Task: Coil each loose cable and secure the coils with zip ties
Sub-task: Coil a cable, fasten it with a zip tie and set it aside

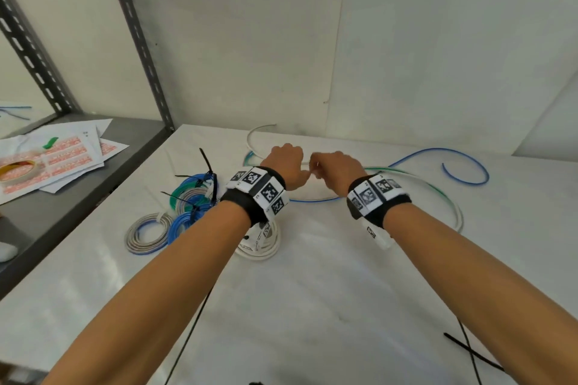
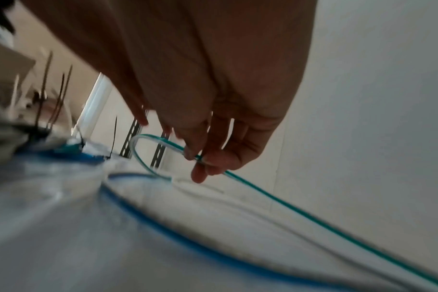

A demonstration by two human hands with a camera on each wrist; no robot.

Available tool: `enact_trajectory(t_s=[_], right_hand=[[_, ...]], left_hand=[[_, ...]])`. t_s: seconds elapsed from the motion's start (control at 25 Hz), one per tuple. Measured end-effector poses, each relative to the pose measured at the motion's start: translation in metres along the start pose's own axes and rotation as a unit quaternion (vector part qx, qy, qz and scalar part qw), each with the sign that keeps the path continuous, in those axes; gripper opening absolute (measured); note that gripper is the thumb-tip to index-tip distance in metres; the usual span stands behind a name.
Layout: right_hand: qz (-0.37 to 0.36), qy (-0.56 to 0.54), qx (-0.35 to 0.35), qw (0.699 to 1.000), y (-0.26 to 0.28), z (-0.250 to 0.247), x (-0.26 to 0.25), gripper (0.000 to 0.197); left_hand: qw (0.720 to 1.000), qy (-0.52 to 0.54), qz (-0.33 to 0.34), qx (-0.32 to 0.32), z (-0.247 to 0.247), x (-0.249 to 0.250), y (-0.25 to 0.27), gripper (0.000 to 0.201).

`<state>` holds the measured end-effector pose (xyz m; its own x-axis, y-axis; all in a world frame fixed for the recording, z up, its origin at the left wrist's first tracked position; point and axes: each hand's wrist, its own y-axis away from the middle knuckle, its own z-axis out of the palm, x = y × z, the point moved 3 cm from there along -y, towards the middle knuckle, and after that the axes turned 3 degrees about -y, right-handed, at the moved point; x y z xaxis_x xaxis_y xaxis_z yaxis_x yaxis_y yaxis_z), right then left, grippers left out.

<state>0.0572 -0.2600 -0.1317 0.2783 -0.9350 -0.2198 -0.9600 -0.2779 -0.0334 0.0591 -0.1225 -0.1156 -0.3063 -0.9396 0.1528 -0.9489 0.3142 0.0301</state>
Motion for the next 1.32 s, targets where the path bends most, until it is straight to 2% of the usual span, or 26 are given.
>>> enact_trajectory(t_s=[0.04,0.12,0.16,0.24,0.32,0.36,0.44,0.52,0.68,0.76,0.88,0.96,1.04,1.12,1.2,1.28,1.32], right_hand=[[-0.022,-0.045,0.031,0.998,0.006,-0.015,0.002,0.031],[-0.059,-0.124,0.104,0.985,0.020,-0.047,0.013,0.017],[-0.069,-0.145,0.139,0.977,0.027,-0.062,0.023,0.010],[-0.061,-0.143,0.179,0.971,0.040,-0.082,0.043,0.010],[0.002,-0.097,0.205,0.974,0.051,-0.088,0.069,0.010],[0.059,-0.066,0.206,0.974,0.057,-0.088,0.086,0.012],[0.190,-0.015,0.159,0.969,0.070,-0.077,0.120,0.021],[0.262,-0.005,0.127,0.957,0.085,-0.069,0.146,0.028],[0.294,-0.015,0.260,0.920,0.107,-0.108,0.159,0.027],[0.282,0.029,0.299,0.911,0.110,-0.137,0.158,0.025],[0.201,0.075,0.370,0.904,0.109,-0.164,0.151,0.019],[0.116,0.023,0.457,0.882,0.109,-0.175,0.142,0.016],[0.068,-0.061,0.500,0.861,0.110,-0.176,0.133,0.014],[0.064,-0.120,0.497,0.857,0.109,-0.168,0.125,0.013],[0.095,-0.198,0.439,0.871,0.102,-0.151,0.130,0.014],[0.165,-0.244,0.312,0.903,0.094,-0.129,0.139,0.043],[0.191,-0.219,0.256,0.922,0.094,-0.119,0.139,0.059]], left_hand=[[1.000,0.009,0.013,0.020,-0.005,0.003,-0.002,0.045],[0.990,0.084,0.064,0.091,-0.018,0.011,-0.004,0.027],[0.977,0.136,0.095,0.130,-0.028,0.017,-0.004,0.022],[0.944,0.207,0.146,0.209,-0.048,0.028,0.002,0.022],[0.907,0.264,0.166,0.283,-0.069,0.037,0.008,0.022],[0.887,0.293,0.168,0.315,-0.080,0.039,0.010,0.022],[0.850,0.348,0.158,0.363,-0.095,0.036,0.012,0.024],[0.819,0.401,0.142,0.385,-0.100,0.029,0.009,0.029],[0.767,0.505,0.110,0.380,-0.085,0.030,0.004,0.029],[0.760,0.530,0.094,0.364,-0.076,0.035,-0.001,0.029],[0.754,0.550,0.076,0.351,-0.065,0.040,-0.005,0.029],[0.740,0.579,0.051,0.339,-0.058,0.041,-0.006,0.030],[0.718,0.615,0.029,0.324,-0.053,0.044,-0.006,0.032],[0.685,0.664,0.021,0.300,-0.049,0.049,-0.006,0.035],[0.633,0.728,0.022,0.264,-0.048,0.055,-0.006,0.037],[0.579,0.782,0.015,0.229,-0.045,0.061,-0.007,0.037],[0.561,0.799,0.005,0.218,-0.043,0.064,-0.007,0.037]])
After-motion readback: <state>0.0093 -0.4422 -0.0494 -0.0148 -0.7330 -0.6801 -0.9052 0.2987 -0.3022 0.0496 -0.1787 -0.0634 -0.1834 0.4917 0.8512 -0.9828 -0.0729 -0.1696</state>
